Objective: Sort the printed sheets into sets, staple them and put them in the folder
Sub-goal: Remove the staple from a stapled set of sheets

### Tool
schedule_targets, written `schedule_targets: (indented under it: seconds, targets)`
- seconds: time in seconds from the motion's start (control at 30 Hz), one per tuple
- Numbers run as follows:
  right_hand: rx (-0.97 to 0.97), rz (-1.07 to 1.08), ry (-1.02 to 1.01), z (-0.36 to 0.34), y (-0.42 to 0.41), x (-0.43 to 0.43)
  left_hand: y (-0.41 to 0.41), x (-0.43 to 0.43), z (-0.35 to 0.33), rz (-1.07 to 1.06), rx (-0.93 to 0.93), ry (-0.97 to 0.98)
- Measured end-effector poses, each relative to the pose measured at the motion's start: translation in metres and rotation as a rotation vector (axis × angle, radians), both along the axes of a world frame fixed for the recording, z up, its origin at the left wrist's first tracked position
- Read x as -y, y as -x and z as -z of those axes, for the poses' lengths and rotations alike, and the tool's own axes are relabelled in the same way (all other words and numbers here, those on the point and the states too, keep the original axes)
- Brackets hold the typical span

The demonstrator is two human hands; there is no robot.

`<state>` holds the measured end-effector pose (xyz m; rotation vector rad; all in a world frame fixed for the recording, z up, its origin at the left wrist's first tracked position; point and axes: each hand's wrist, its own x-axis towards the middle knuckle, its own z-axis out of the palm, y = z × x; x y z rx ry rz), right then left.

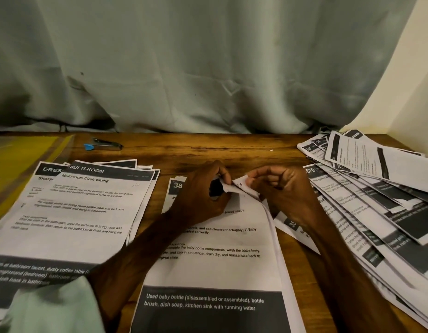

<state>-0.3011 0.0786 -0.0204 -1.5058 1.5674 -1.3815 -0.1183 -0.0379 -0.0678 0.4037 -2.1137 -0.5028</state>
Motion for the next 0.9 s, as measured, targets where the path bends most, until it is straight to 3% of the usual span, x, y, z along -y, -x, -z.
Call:
schedule_targets:
  seconds: [0.13,0.23,0.33,0.4,0.63,0.9]
  targets:
    - [0.042,-0.037,0.002,-0.003,0.000,-0.003,0.000,0.000,-0.001,0.016,-0.018,-0.025]
    - [0.103,0.075,0.036,0.001,0.008,0.001,0.001,0.000,-0.002,0.030,-0.035,-0.039]
    - [-0.249,0.296,-0.020,0.021,0.027,0.012,0.001,0.005,0.001,0.020,0.009,0.048]
    - [-0.457,0.321,-0.112,0.030,0.031,0.017,0.001,0.008,0.004,0.011,0.025,0.085]
    - [-0.697,0.207,-0.106,0.034,0.029,0.023,-0.001,0.009,0.005,0.042,0.017,0.063]
    - [-0.789,0.160,-0.193,0.034,0.027,0.024,0.000,0.007,0.005,0.035,0.008,0.053]
